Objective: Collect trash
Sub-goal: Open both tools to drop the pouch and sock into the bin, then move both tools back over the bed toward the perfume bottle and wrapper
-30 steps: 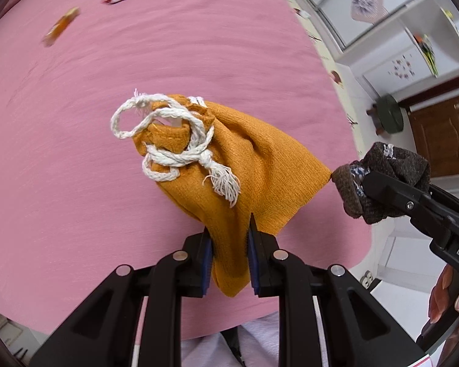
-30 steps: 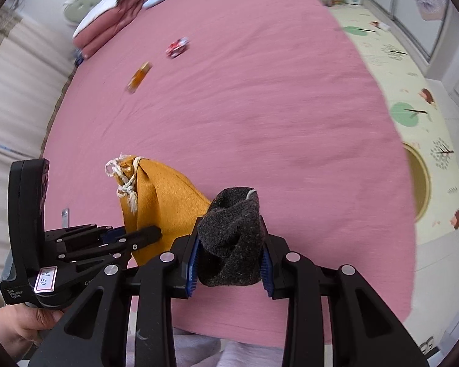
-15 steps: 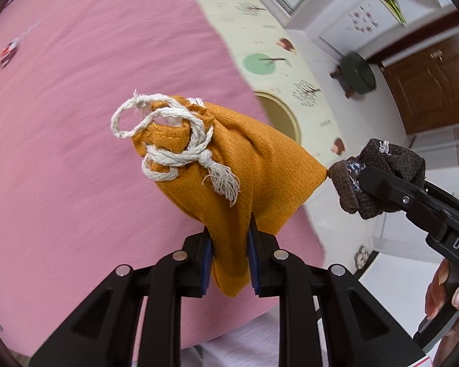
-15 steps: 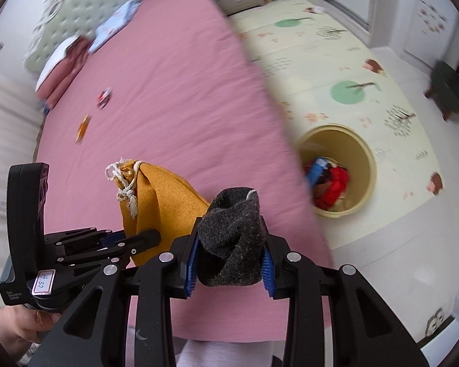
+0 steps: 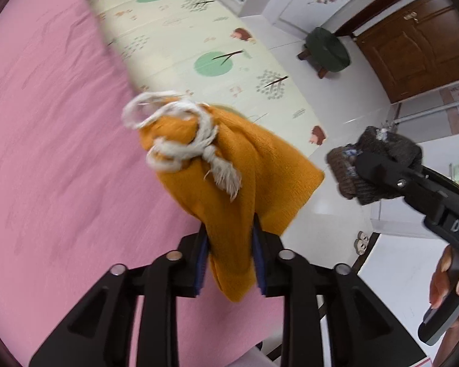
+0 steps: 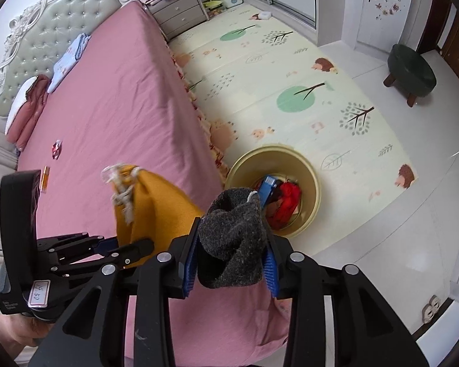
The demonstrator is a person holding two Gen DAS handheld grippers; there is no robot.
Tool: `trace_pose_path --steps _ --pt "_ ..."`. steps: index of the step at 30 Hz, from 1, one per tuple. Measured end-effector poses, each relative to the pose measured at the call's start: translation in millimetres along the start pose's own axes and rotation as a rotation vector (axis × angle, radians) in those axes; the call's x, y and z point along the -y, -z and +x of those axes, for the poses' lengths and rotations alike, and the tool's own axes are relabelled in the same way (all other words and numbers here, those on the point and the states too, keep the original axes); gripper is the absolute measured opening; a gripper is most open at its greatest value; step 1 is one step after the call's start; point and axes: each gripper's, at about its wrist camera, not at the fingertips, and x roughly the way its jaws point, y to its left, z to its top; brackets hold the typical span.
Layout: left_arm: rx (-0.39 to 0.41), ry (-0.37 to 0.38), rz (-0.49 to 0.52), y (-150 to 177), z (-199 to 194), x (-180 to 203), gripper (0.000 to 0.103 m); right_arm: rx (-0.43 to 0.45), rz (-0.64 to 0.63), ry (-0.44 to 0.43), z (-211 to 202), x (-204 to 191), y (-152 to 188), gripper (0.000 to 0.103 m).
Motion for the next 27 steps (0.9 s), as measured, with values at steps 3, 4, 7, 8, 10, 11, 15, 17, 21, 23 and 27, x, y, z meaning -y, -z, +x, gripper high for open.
trace_pose_path --steps 3,4,7,8,10,11,15,17,21,23,27 --pt "0.036 0.010 0.037 -19.3 -3.6 12.7 0.072 0.030 0.016 0.019 -4.9 11.2 -14.4 0.053" --pt "0.050 0.004 0.045 -23.9 -4.8 15.6 0.085 0.038 0.021 0.031 -5.4 15.1 -19.0 0.055" --pt "0.053 -0.005 0.068 -32.9 -6.2 19.8 0.085 0.043 0.031 0.038 -5.6 22.8 -27.7 0.055" --pt "0.053 -0.009 0.074 -34.5 -7.0 20.7 0.085 0.045 0.035 0.038 -5.7 23.7 -29.0 0.055" --pt "0.058 -0.016 0.083 -32.6 -9.3 19.3 0.085 0.046 0.036 0.032 -5.8 22.1 -29.6 0.055" --pt "0.060 -0.022 0.089 -31.1 -11.5 19.4 0.085 0.046 0.035 0.031 -4.8 20.8 -29.2 0.055" --pt "0.070 -0.031 0.087 -20.8 -22.8 11.5 0.085 0.033 0.026 0.023 -1.2 6.6 -25.6 0.055" --pt "0.078 -0.028 0.071 -16.5 -27.3 2.3 0.085 0.027 0.003 0.019 -0.3 -6.8 -24.2 0.055" --pt "0.106 -0.028 0.036 -2.8 -40.3 -21.4 0.085 0.018 -0.044 0.010 1.6 -39.5 -21.3 0.055" --pt "0.118 -0.030 0.004 7.5 -48.0 -40.7 0.085 0.012 -0.080 0.002 3.6 -64.1 -18.6 0.055" --pt "0.144 -0.033 -0.060 28.9 -68.0 -82.7 0.085 0.000 -0.147 -0.030 7.5 -120.1 -9.3 0.055"
